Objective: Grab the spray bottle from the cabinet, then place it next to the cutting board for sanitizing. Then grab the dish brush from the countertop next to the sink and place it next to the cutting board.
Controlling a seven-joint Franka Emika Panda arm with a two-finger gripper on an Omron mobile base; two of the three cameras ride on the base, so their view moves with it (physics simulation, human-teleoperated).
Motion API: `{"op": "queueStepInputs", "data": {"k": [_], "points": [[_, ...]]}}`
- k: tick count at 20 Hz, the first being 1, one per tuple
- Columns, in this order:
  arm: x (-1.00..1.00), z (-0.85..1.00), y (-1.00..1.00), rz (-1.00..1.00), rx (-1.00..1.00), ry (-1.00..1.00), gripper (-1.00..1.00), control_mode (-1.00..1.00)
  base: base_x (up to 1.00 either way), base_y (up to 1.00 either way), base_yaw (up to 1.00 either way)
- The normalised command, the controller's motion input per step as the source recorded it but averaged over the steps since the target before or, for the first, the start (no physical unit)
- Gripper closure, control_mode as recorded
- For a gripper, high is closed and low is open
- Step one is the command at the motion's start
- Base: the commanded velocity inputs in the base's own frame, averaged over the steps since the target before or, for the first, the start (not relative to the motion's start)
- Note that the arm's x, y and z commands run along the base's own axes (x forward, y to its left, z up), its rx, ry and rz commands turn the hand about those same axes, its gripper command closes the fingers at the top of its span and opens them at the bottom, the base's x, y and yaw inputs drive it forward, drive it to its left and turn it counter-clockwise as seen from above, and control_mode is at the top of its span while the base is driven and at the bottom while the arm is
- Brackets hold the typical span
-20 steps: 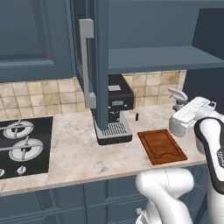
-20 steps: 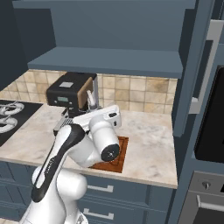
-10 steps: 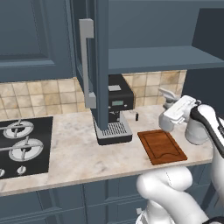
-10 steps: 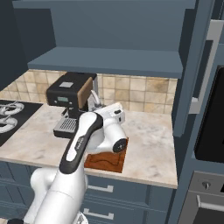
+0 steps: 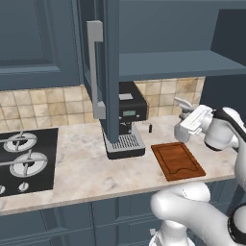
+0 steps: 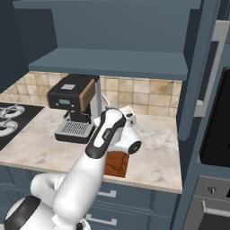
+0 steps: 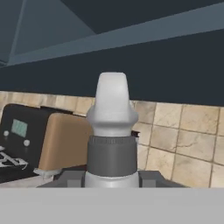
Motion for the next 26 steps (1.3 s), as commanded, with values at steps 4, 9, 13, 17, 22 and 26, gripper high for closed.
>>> {"op": "queueStepInputs", "data": {"k": [4,9,13,17,22,26], "points": [[0.12,-0.27,-0.05,-0.07,0.0,-0.06,1.0,-1.0,0.0,0.0,0.0],[0.08,-0.17,-0.01,-0.13,0.0,-0.09,1.0,-1.0,0.0,0.0,0.0],[0.2,-0.01,0.0,-0.1,0.0,-0.01,1.0,-1.0,0.0,0.0,0.0],[0.27,0.0,0.0,-0.03,0.0,0.02,1.0,-1.0,0.0,0.0,0.0],[0.33,0.0,0.0,0.01,0.0,0.06,1.0,-1.0,0.0,0.0,0.0],[0.38,-0.1,0.0,0.03,0.0,0.05,1.0,-1.0,0.0,0.0,0.0]]}}
